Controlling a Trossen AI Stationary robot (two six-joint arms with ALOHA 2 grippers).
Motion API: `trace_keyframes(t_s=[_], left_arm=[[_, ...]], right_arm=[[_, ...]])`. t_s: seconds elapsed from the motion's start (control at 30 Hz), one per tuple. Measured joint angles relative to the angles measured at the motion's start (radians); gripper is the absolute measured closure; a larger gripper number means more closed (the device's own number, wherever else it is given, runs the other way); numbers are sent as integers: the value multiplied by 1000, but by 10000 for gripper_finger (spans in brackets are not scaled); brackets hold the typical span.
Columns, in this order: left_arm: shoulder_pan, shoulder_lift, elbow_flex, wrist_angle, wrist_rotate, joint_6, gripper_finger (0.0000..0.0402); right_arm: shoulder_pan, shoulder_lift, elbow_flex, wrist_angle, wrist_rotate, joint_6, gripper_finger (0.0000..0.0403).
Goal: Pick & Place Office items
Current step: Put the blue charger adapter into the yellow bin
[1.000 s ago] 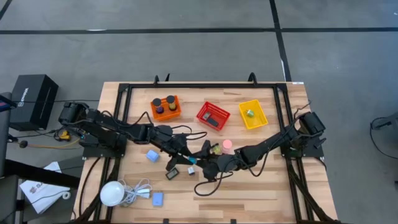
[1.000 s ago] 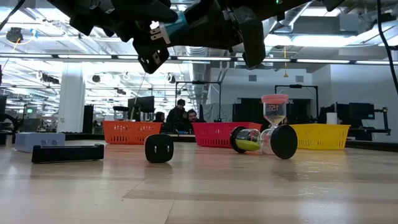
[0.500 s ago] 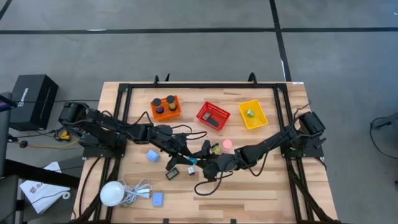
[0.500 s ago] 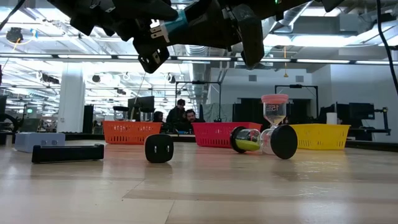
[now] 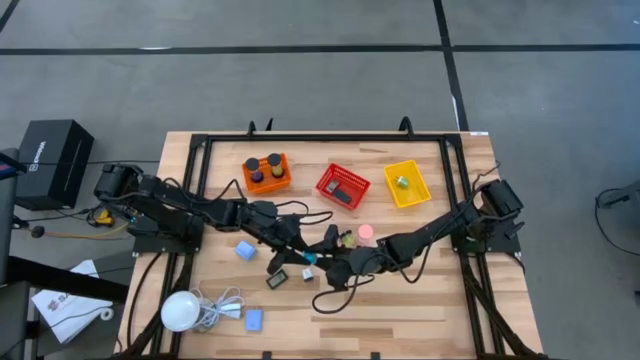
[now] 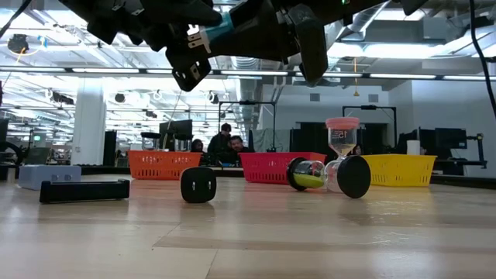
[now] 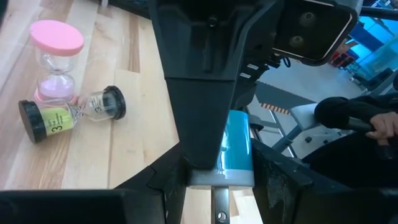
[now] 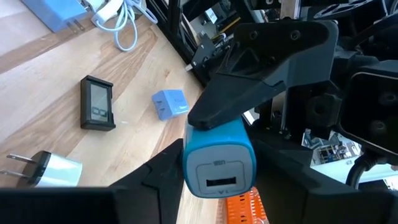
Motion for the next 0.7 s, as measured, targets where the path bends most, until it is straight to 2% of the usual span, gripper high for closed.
trace_keyframes(t_s=[0.33,0.7], left_arm=[[0,0,1,0,3,0,256],[0,-1,2,6,11,0,256]], right_arm=[[4,0,0,6,0,-1,267],[-3,0,0,27,-36,44,235]])
